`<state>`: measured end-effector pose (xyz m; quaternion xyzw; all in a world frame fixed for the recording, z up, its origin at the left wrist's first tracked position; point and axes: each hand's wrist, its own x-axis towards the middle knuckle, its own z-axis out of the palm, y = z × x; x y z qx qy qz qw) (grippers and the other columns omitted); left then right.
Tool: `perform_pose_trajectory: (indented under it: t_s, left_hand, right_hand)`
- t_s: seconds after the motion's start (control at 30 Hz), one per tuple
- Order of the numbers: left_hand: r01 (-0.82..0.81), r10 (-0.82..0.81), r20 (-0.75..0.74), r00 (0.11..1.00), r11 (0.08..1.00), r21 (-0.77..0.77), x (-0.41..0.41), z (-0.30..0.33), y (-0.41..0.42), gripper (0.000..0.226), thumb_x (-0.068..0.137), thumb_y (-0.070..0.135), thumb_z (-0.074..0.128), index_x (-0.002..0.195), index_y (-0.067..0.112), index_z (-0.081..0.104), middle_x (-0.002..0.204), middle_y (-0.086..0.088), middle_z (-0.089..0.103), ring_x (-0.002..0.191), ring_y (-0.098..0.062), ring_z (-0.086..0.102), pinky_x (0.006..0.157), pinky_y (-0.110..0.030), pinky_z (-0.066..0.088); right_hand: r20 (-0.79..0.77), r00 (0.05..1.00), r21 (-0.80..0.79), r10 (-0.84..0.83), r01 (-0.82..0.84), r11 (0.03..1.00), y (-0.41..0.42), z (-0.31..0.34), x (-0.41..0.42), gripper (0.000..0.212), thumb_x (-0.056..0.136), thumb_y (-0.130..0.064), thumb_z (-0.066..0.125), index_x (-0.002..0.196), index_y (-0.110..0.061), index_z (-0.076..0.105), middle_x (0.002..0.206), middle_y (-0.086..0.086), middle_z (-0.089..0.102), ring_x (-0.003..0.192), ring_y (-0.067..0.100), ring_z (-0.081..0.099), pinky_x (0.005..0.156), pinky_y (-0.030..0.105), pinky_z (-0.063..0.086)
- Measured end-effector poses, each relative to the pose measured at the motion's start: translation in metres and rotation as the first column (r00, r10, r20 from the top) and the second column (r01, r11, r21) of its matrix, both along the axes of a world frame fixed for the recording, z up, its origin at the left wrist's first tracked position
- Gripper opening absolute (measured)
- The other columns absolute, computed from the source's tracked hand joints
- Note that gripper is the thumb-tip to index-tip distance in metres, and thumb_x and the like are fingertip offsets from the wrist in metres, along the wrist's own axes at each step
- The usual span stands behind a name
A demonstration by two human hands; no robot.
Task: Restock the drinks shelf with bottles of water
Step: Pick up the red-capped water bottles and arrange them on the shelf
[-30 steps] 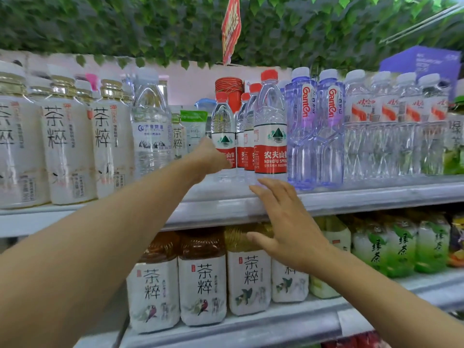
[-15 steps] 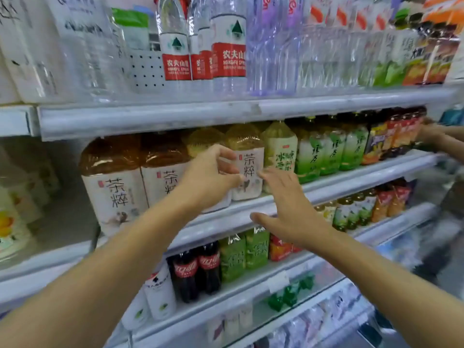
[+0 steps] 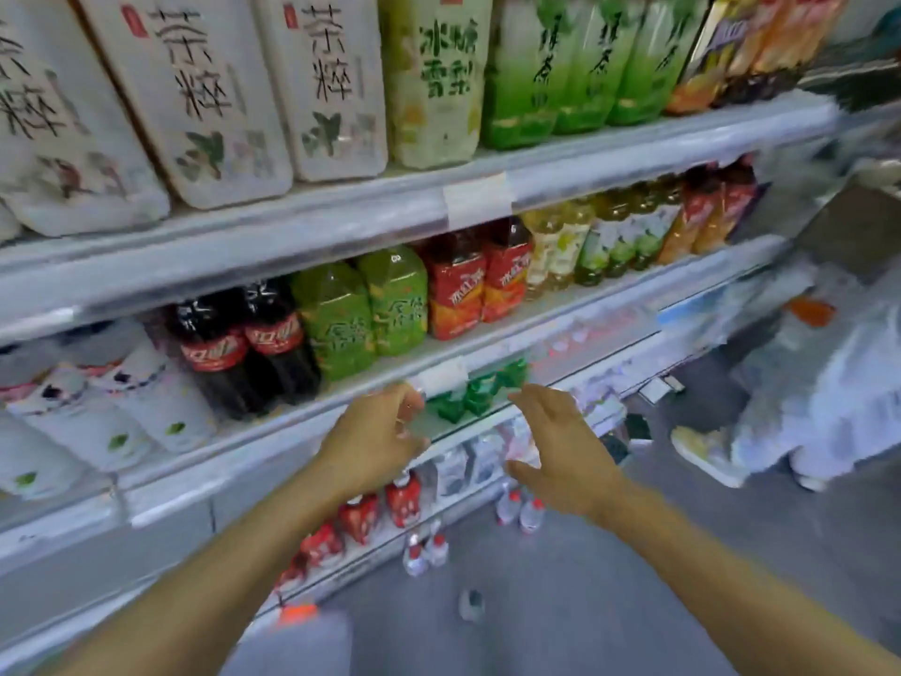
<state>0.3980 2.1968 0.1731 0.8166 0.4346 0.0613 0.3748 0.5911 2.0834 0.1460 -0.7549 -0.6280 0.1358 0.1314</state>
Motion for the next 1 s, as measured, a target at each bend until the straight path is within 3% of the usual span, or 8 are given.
perform_pose_trajectory:
  t_s: [0.1, 0.2, 0.27, 0.33, 0.4, 0.6, 1.0]
  left_hand:
    - [-0.035, 0.032, -0.044, 0.999, 0.997, -0.064, 0.025, -0.046, -0.017, 0.027, 0.082, 0.015, 0.066, 0.107, 0.018, 0.057, 0.106, 0.000, 0.063, 0.094, -0.019, 0.059, 0.088, -0.033, 0.048]
    - [-0.089, 0.079, -0.084, 0.993, 0.989, -0.119, 0.045, -0.090, -0.035, 0.023, 0.077, 0.010, 0.065, 0.088, 0.026, 0.054, 0.082, 0.004, 0.066, 0.073, -0.011, 0.064, 0.074, -0.034, 0.052]
    - [-0.088, 0.073, -0.142, 0.987, 0.990, -0.109, 0.052, -0.120, -0.046, 0.022, 0.074, 0.017, 0.066, 0.094, 0.020, 0.058, 0.086, 0.000, 0.068, 0.080, -0.016, 0.065, 0.076, -0.036, 0.051]
    - [-0.121, 0.100, -0.181, 0.978, 0.986, -0.110, 0.056, -0.148, -0.054, 0.030, 0.074, 0.024, 0.065, 0.103, 0.015, 0.060, 0.100, -0.004, 0.067, 0.094, -0.023, 0.062, 0.082, -0.037, 0.049]
    - [-0.169, 0.140, -0.221, 0.965, 0.978, -0.118, 0.056, -0.178, -0.060, 0.033, 0.079, 0.020, 0.065, 0.110, 0.015, 0.058, 0.111, -0.004, 0.063, 0.102, -0.023, 0.058, 0.087, -0.036, 0.047]
    - [-0.241, 0.195, -0.258, 0.946, 0.957, -0.164, 0.043, -0.263, -0.065, 0.042, 0.080, 0.015, 0.068, 0.120, 0.013, 0.054, 0.119, -0.005, 0.060, 0.106, -0.022, 0.058, 0.090, -0.032, 0.046]
    - [-0.314, 0.214, -0.337, 0.917, 0.909, -0.275, 0.014, -0.478, -0.035, 0.043, 0.082, 0.015, 0.066, 0.122, 0.015, 0.050, 0.121, -0.006, 0.057, 0.110, -0.022, 0.055, 0.094, -0.036, 0.046]
  right_hand:
    - [-0.017, 1.000, -0.071, 0.010, -0.011, 0.997, -0.015, -0.043, 0.027, 0.074, 0.076, -0.034, 0.066, 0.138, -0.003, 0.041, 0.143, 0.018, 0.039, 0.133, 0.035, 0.035, 0.111, 0.037, 0.026]
    - [-0.096, 0.995, -0.156, -0.018, 0.003, 0.988, -0.027, -0.097, 0.055, 0.070, 0.060, -0.028, 0.072, 0.122, 0.002, 0.057, 0.124, 0.025, 0.056, 0.113, 0.043, 0.055, 0.094, 0.054, 0.045]
    - [-0.096, 0.995, -0.181, 0.006, -0.023, 0.983, -0.033, -0.125, 0.069, 0.069, 0.065, -0.031, 0.067, 0.126, -0.002, 0.054, 0.130, 0.020, 0.052, 0.119, 0.040, 0.050, 0.097, 0.048, 0.046]
    - [-0.092, 0.994, -0.215, 0.055, -0.074, 0.974, -0.035, -0.152, 0.079, 0.068, 0.075, -0.034, 0.067, 0.135, -0.009, 0.045, 0.139, 0.011, 0.043, 0.129, 0.032, 0.038, 0.105, 0.040, 0.037]
    - [-0.109, 0.991, -0.252, 0.074, -0.100, 0.963, -0.036, -0.177, 0.083, 0.071, 0.079, -0.031, 0.068, 0.140, -0.010, 0.038, 0.142, 0.008, 0.040, 0.131, 0.028, 0.033, 0.108, 0.039, 0.032]
    - [-0.182, 0.978, -0.327, 0.097, -0.153, 0.932, -0.022, -0.254, 0.074, 0.068, 0.085, -0.030, 0.063, 0.142, -0.011, 0.032, 0.146, 0.006, 0.033, 0.135, 0.025, 0.028, 0.108, 0.030, 0.026]
    - [-0.236, 0.968, -0.431, 0.083, -0.181, 0.884, 0.026, -0.463, 0.021, 0.063, 0.084, -0.024, 0.063, 0.138, -0.009, 0.034, 0.143, 0.007, 0.035, 0.129, 0.025, 0.034, 0.101, 0.029, 0.033]
